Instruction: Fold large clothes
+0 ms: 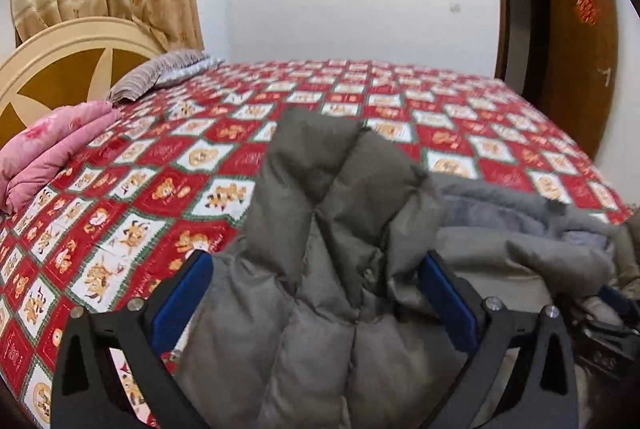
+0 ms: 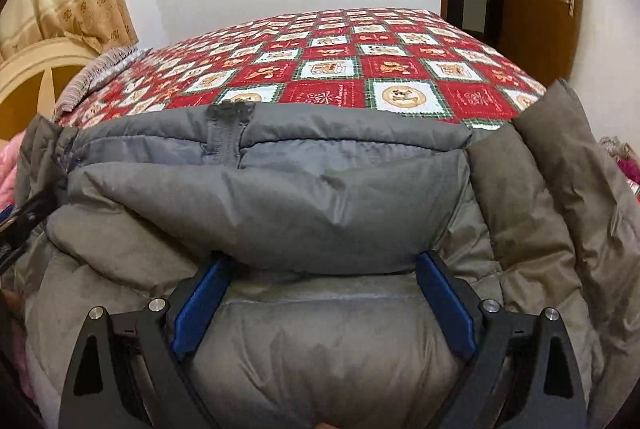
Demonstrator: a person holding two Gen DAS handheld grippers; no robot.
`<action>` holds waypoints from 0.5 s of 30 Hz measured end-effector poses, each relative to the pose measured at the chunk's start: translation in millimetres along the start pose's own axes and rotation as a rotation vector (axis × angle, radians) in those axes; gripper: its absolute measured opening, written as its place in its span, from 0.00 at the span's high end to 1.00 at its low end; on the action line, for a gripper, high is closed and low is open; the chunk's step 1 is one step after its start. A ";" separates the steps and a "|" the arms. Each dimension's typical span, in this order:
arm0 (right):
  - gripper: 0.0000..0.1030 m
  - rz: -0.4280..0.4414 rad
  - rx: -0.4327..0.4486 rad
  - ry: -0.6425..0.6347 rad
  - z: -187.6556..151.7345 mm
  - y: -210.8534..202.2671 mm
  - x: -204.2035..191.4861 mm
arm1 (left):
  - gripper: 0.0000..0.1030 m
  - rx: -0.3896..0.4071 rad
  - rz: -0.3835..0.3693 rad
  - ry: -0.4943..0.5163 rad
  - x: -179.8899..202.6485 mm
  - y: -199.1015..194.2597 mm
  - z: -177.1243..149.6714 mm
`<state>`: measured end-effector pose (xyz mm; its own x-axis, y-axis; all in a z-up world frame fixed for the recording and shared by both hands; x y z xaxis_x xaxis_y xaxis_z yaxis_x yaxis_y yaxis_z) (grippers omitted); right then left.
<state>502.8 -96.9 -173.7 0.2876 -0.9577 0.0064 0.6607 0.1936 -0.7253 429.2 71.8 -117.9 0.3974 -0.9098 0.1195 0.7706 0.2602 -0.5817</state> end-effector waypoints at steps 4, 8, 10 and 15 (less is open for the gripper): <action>0.08 0.037 0.043 0.086 -3.0 -6.1 15.3 | 0.00 0.029 -0.037 -0.012 -9.1 -18.1 -3.9; 0.08 0.024 0.092 0.204 -5.1 -15.1 33.9 | 0.00 -0.032 0.005 0.041 -3.5 1.7 -7.6; 0.08 -0.030 0.105 0.192 -3.4 -23.1 32.1 | 0.00 -0.063 0.036 0.072 2.4 16.4 -8.4; 0.08 -0.038 0.164 0.006 10.9 -55.4 -8.6 | 0.00 -0.092 0.071 0.054 8.8 28.9 -4.3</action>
<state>471.3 -97.1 -126.1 0.2560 -0.9663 0.0272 0.7757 0.1886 -0.6023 452.9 69.9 -137.1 0.4198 -0.9070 0.0336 0.6917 0.2957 -0.6588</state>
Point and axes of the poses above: each gripper's, at about its wrist camera, not at the fingertips, and y roughly the way its jaws point, x to its right, z to its top, the point moved 2 cm from there along y, roughly the way its jaws point, and after that the axes turned 9 degrees about -y, right-handed, at the moved point
